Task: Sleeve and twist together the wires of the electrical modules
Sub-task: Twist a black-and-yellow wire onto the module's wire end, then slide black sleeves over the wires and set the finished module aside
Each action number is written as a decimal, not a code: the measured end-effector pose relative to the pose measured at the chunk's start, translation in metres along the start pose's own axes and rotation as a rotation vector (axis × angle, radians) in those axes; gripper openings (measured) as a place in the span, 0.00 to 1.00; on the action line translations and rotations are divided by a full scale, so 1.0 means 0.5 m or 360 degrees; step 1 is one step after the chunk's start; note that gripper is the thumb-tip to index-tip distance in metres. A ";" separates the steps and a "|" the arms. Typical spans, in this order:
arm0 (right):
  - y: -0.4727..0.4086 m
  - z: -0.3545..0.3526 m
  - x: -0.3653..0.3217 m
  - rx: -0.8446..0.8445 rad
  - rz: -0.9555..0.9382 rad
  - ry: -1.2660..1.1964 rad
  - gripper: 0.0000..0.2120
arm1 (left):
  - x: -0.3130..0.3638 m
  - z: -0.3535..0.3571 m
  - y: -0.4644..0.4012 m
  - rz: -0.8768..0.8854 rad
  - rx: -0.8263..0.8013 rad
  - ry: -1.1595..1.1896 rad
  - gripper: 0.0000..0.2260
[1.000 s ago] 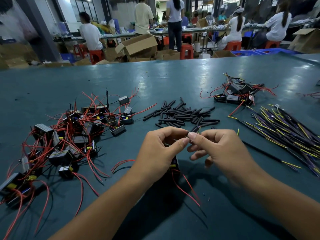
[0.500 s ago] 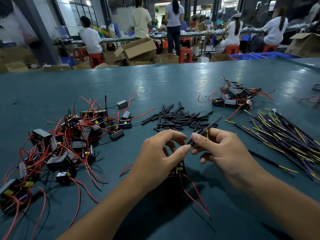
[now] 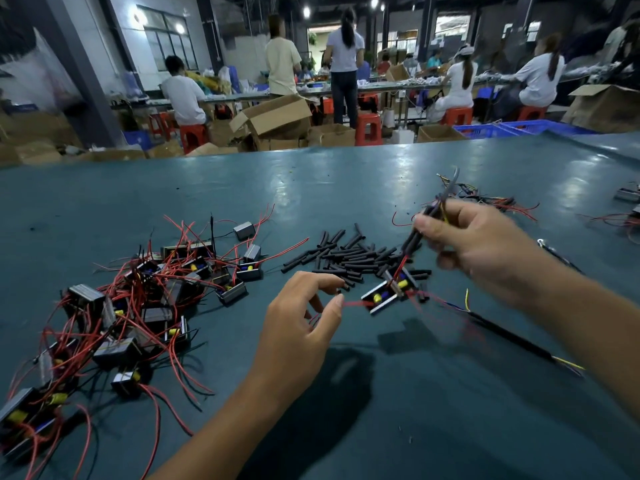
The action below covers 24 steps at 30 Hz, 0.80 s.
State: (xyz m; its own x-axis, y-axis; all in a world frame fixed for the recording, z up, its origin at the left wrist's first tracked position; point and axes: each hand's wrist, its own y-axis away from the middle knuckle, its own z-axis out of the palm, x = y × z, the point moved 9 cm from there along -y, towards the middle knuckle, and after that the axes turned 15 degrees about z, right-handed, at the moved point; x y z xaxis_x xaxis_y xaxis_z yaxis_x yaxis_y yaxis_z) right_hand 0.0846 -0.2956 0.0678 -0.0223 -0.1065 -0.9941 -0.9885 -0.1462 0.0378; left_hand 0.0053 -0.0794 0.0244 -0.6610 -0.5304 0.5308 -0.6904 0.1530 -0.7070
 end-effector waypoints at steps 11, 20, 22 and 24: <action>-0.291 -0.244 -0.073 0.0198 0.0522 0.0426 0.04 | 0.001 0.018 0.005 0.0052 -0.0089 -0.0102 0.05; -0.344 -0.330 -0.009 0.1009 0.0434 -0.0164 0.07 | -0.010 0.013 0.003 0.0012 -0.0098 -0.0092 0.04; -0.290 -0.296 0.010 0.1236 0.0211 -0.0649 0.04 | -0.008 0.012 0.002 0.0024 -0.0106 -0.0103 0.04; -0.211 -0.211 0.015 0.1531 -0.0129 -0.0271 0.07 | -0.007 0.014 0.002 0.0041 -0.0117 -0.0105 0.04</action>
State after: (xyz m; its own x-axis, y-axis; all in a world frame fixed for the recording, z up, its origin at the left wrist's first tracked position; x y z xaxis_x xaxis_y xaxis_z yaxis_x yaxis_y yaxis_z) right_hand 0.2046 -0.3846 0.0670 0.1046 0.0226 -0.9943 -0.6862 0.7253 -0.0557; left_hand 0.0089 -0.0834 0.0185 -0.6597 -0.5790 0.4791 -0.6947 0.2267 -0.6826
